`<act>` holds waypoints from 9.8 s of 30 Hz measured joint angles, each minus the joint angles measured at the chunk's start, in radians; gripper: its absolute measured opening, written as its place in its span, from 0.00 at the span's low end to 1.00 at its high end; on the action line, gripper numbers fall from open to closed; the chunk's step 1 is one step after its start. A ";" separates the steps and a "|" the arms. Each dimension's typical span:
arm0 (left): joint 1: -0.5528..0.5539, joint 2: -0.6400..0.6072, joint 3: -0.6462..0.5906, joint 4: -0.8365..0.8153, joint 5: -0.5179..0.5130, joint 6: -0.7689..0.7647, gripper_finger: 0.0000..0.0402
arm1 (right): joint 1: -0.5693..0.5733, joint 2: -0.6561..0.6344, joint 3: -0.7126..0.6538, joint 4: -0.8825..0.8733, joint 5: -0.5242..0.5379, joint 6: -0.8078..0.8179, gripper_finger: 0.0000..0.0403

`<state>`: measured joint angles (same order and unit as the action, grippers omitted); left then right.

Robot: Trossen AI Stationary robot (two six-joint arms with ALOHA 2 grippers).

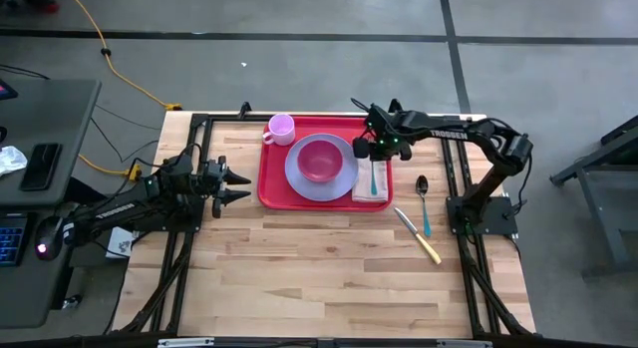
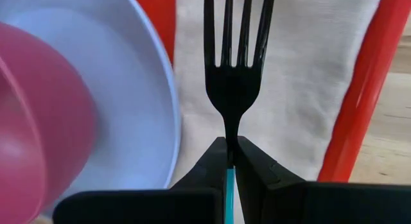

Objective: Set up tray
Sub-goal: Put the fork on the napkin on the tray, then put the spoon on the napkin on the tray

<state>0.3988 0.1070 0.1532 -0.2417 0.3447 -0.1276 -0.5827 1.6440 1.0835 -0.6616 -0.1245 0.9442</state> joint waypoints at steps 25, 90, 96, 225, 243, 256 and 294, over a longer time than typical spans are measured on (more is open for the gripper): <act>0.000 0.000 0.000 0.000 0.004 0.000 0.53 | -0.013 0.016 -0.034 0.054 0.026 -0.005 0.02; 0.000 0.000 0.000 0.000 0.046 -0.027 0.53 | -0.033 0.135 -0.034 0.111 0.005 -0.058 0.03; 0.000 0.000 0.000 0.000 0.046 -0.027 0.53 | -0.040 0.135 -0.034 0.113 0.017 -0.028 0.03; 0.000 0.000 0.000 -0.054 0.088 -0.064 0.53 | 0.311 -0.488 -0.032 -0.688 0.198 -0.026 0.21; 0.000 0.000 0.000 -0.053 0.089 -0.064 0.53 | 0.309 -0.487 -0.238 -0.708 0.059 0.149 0.23; 0.000 0.000 0.000 -0.053 0.089 -0.064 0.53 | 0.309 -0.487 -0.415 -0.442 0.009 0.158 0.31; 0.000 0.000 0.000 -0.056 0.089 -0.064 0.53 | 0.199 -0.482 -0.655 -0.131 0.164 0.182 0.32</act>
<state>0.3992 0.1074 0.1532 -0.2977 0.4339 -0.1917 -0.3836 1.1620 0.4286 -0.7926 0.0391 1.1264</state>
